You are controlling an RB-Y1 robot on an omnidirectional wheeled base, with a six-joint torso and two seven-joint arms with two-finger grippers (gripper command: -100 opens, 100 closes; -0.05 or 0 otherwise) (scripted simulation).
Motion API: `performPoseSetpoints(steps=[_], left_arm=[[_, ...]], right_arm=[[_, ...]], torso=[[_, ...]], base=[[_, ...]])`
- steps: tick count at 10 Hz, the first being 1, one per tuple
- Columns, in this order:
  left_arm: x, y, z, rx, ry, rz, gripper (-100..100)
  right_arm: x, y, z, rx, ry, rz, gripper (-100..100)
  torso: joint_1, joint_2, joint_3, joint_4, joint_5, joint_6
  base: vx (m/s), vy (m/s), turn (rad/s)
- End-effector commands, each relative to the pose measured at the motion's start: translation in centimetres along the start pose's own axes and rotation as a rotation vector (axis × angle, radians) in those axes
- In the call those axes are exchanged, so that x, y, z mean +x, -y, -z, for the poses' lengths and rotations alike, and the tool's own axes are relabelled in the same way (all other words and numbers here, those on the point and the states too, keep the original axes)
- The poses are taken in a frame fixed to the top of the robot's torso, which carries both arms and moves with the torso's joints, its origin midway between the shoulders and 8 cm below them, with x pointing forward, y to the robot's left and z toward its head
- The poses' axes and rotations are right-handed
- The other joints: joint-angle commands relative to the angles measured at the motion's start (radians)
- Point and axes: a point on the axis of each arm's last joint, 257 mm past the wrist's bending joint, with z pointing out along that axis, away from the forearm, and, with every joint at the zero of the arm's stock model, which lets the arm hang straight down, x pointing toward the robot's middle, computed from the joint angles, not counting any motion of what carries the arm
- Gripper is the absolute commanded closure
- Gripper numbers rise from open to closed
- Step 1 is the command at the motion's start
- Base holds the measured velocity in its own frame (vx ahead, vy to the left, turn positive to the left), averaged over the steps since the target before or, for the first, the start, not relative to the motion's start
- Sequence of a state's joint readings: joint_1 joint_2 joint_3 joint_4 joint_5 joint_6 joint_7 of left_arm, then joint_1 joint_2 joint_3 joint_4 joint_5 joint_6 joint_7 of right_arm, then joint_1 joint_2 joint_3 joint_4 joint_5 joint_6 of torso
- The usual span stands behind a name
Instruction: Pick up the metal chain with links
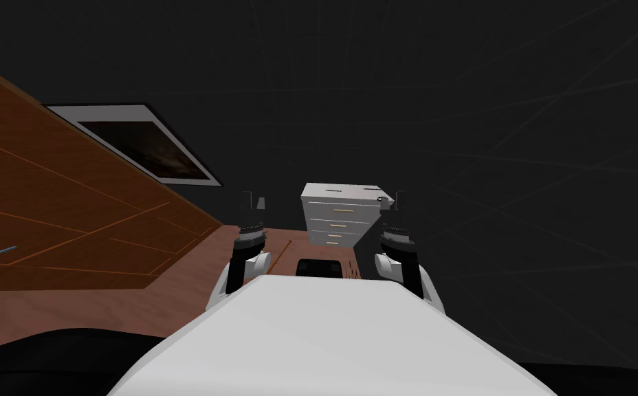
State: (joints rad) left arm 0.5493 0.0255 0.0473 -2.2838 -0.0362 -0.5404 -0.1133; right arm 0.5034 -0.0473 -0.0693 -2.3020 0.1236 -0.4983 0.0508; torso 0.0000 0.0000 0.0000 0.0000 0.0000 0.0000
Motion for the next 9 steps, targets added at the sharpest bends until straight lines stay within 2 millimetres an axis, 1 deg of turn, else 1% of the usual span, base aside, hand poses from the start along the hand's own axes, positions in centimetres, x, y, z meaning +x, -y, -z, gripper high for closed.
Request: performPoseSetpoints(steps=[1,3,5,6,7,8,9], left_arm=[[0.0,0.0,0.0,0.0,0.0,0.0,0],[0.0,0.0,0.0,0.0,0.0,0.0,0],[0.0,0.0,0.0,0.0,0.0,0.0,0],[0.0,0.0,0.0,0.0,0.0,0.0,0],[0.0,0.0,0.0,0.0,0.0,0.0,0],[0.0,0.0,0.0,0.0,0.0,0.0,0],[0.0,0.0,0.0,0.0,0.0,0.0,0]], right_arm=[[0.9,0.2,0.0,-0.016,-0.05,0.028,-100],[2.1,0.5,0.1,-0.038,-0.115,0.067,-100],[3.4,1.0,0.2,-0.065,-0.185,0.113,-100],[3.6,1.0,0.3,-0.069,-0.201,0.12,-100],[4.3,1.3,0.4,-0.086,-0.243,0.149,-100],[4.4,1.3,0.4,-0.088,-0.25,0.152,-100],[5.1,1.6,0.6,-0.108,-0.297,0.184,-100]], torso=[[0.0,0.0,0.0,0.0,0.0,0.0],[0.004,-0.003,-0.002,-0.001,0.001,0.0],[0.008,-0.004,-0.002,-0.001,0.002,0.0],[0.009,-0.004,-0.002,-0.001,0.002,0.0],[0.006,-0.002,-0.002,-0.001,0.002,0.0],[0.006,-0.002,-0.001,0.0,0.001,0.0],[0.004,-0.002,-0.001,0.0,0.001,0.0]], base=[[0.029,0.041,0.013],[0.046,0.09,0.008],[0.052,0.132,0.011],[0.026,0.089,-0.001],[0.018,0.082,0.014],[0.021,0.064,0.005],[0.028,0.081,0.017]])
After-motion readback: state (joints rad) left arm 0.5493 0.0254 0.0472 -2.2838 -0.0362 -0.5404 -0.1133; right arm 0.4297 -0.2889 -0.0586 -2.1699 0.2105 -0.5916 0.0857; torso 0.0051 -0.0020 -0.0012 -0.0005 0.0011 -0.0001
